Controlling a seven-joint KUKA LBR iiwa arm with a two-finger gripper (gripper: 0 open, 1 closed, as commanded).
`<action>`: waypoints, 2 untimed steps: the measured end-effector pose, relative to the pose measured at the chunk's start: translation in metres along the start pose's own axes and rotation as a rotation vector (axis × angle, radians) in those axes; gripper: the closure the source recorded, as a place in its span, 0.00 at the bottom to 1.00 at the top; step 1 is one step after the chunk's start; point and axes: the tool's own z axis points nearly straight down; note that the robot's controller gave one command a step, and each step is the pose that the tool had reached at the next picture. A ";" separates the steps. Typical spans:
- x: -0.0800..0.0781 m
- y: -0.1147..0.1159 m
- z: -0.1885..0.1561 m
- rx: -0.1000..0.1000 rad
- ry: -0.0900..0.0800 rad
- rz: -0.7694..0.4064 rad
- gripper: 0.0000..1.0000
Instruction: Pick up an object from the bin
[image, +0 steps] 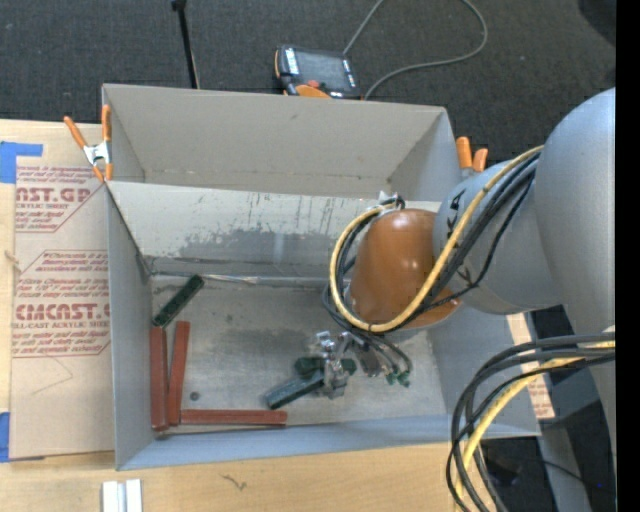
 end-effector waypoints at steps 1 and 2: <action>0.019 -0.026 -0.140 0.003 -0.008 0.019 1.00; 0.020 -0.025 -0.136 0.001 -0.002 0.018 0.00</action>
Offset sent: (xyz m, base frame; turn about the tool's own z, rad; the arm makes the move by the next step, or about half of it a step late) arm -0.0138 -0.0304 0.1359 0.0179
